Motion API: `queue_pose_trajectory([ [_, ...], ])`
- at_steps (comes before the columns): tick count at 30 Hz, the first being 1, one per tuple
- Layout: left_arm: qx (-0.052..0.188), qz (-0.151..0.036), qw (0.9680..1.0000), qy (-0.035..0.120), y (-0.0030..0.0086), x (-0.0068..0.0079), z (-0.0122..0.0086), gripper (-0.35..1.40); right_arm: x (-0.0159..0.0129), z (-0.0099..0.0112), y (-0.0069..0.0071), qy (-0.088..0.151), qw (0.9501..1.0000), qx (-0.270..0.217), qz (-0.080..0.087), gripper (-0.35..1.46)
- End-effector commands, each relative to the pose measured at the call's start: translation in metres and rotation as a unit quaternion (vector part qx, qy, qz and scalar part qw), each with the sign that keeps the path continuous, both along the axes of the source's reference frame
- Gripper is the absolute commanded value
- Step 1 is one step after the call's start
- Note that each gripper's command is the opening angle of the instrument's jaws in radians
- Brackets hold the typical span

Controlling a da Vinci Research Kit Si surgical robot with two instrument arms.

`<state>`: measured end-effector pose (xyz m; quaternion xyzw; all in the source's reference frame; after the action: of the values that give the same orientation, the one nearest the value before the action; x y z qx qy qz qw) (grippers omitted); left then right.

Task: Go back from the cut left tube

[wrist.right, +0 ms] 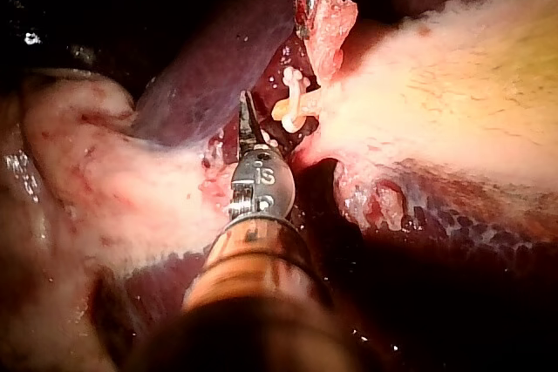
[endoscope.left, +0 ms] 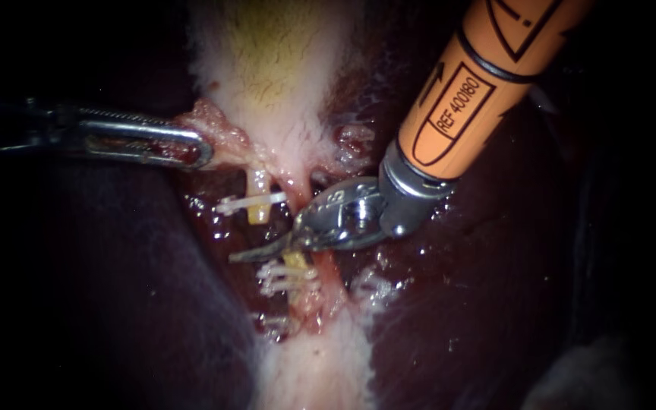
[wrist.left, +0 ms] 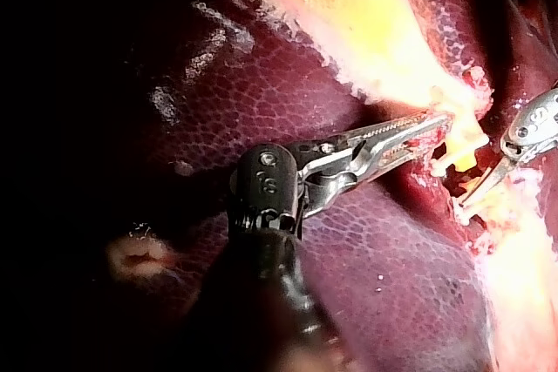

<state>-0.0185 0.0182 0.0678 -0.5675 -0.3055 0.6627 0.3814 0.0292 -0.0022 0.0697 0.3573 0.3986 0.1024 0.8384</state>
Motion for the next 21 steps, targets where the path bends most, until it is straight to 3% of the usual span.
queue_pose_trajectory([
  [1, 0.000, 0.000, 1.0000, 0.000, 0.0000, 0.0000, 0.0001, -0.35, 0.0000, 0.0000, 0.0000, -0.001, 1.0000, 0.004, -0.002, -0.35],
  [3, 0.000, 0.000, 1.0000, 0.000, 0.0000, 0.0000, 0.0001, -0.35, 0.0001, -0.0001, -0.0001, -0.014, 0.9996, 0.023, 0.011, -0.33],
  [6, 0.000, 0.000, 1.0000, 0.000, 0.0000, 0.0000, 0.0001, -0.35, 0.0004, -0.0003, -0.0004, -0.007, 0.9995, 0.019, 0.024, 0.77],
  [7, 0.000, 0.000, 1.0000, 0.000, 0.0000, 0.0000, 0.0001, -0.35, 0.0006, -0.0004, -0.0004, 0.006, 0.9991, 0.025, 0.034, 0.94],
  [10, 0.000, 0.000, 1.0000, 0.000, 0.0000, 0.0000, 0.0001, -0.35, 0.0009, -0.0006, -0.0005, 0.017, 0.9984, 0.031, 0.043, 1.14],
  [15, 0.000, 0.001, 1.0000, 0.000, 0.0000, 0.0001, 0.0002, -0.35, 0.0008, -0.0008, -0.0005, 0.016, 0.9984, 0.029, 0.046, 1.24],
  [18, 0.000, 0.001, 1.0000, 0.000, 0.0000, 0.0001, 0.0002, -0.35, -0.0001, -0.0013, -0.0007, 0.009, 0.9972, 0.010, 0.074, 1.36],
  [21, 0.000, 0.001, 1.0000, -0.001, 0.0001, 0.0002, 0.0004, -0.35, -0.0016, -0.0024, -0.0010, 0.005, 0.9924, -0.048, 0.114, 1.45],
])
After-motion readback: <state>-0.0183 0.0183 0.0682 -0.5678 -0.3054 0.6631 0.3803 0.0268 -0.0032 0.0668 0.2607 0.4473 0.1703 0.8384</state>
